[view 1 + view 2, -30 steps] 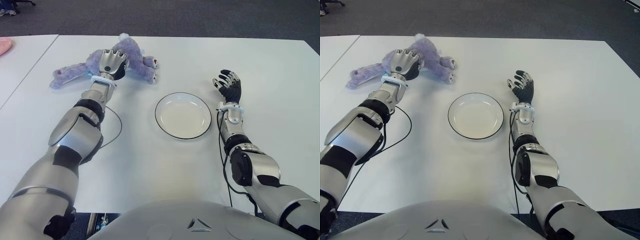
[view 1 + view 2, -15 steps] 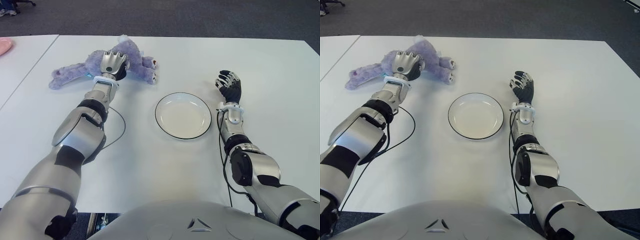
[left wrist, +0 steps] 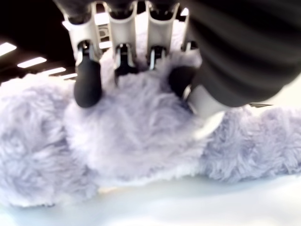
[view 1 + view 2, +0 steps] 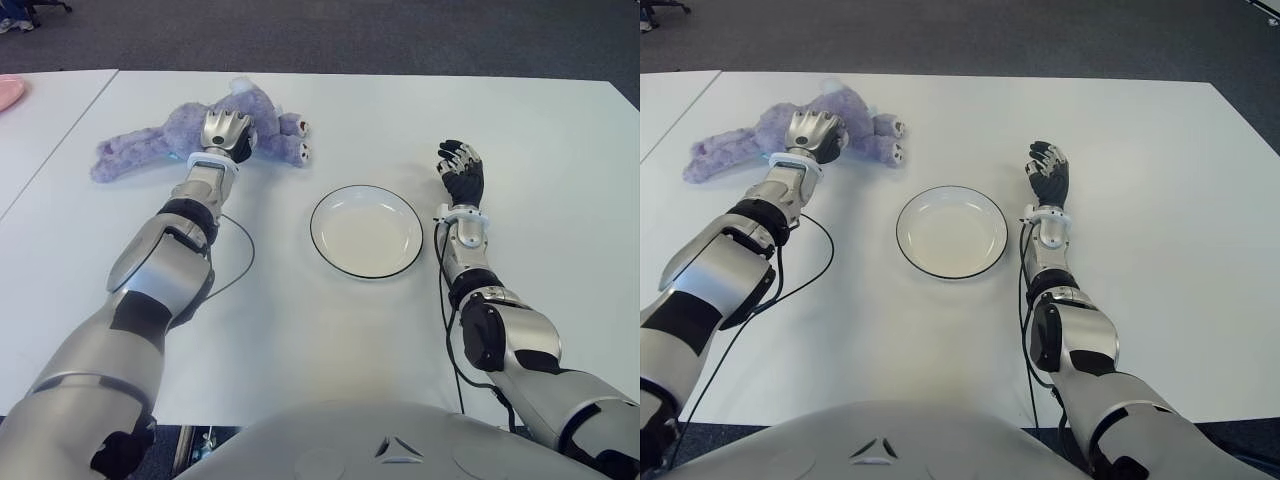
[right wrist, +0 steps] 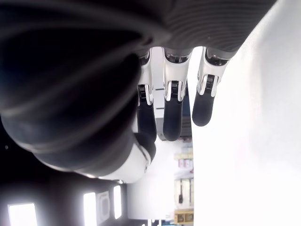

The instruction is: Put the doll into the plate.

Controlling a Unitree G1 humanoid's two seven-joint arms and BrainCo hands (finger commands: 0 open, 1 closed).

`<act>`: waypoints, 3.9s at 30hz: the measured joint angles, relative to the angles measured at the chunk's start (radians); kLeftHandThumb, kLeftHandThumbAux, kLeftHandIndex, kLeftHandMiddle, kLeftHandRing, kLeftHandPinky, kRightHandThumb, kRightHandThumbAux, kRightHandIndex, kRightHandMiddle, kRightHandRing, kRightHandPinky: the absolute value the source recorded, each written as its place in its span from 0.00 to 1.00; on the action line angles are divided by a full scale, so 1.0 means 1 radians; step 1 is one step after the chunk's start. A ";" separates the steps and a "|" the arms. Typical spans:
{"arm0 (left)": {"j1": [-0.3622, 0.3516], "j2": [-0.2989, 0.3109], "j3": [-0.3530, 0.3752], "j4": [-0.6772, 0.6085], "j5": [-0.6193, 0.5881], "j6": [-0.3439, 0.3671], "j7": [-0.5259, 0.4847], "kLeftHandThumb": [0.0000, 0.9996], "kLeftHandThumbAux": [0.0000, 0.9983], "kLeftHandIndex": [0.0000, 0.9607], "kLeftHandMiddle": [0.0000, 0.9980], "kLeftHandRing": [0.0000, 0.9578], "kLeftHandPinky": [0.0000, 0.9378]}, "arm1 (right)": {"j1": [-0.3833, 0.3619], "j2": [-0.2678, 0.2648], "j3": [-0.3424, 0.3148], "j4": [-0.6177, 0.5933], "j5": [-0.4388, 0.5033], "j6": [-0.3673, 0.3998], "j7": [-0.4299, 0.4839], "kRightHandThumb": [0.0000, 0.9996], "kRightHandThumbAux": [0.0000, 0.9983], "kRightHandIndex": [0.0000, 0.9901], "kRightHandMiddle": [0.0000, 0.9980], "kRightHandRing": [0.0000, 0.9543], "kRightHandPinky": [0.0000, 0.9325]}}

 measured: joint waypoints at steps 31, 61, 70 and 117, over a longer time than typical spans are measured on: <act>-0.089 0.024 -0.126 -0.048 0.135 -0.116 0.349 0.70 0.71 0.46 0.86 0.89 0.90 | 0.000 0.000 -0.002 -0.002 -0.002 0.001 -0.005 0.69 0.94 0.29 0.30 0.27 0.22; -0.192 0.093 -0.204 -0.259 0.266 -0.295 0.718 0.69 0.71 0.46 0.89 0.92 0.94 | 0.000 0.000 -0.001 -0.002 -0.004 0.001 -0.022 0.64 0.95 0.30 0.31 0.27 0.28; -0.191 0.116 -0.203 -0.388 0.293 -0.300 0.718 0.69 0.71 0.46 0.90 0.93 0.95 | 0.000 0.000 -0.001 -0.002 -0.004 0.001 -0.022 0.61 0.95 0.30 0.30 0.27 0.27; -0.017 0.249 -0.114 -1.082 0.258 -0.523 0.440 0.14 0.74 0.87 0.90 0.93 0.94 | 0.001 0.000 0.022 -0.002 -0.018 -0.001 -0.084 0.65 0.94 0.38 0.32 0.28 0.22</act>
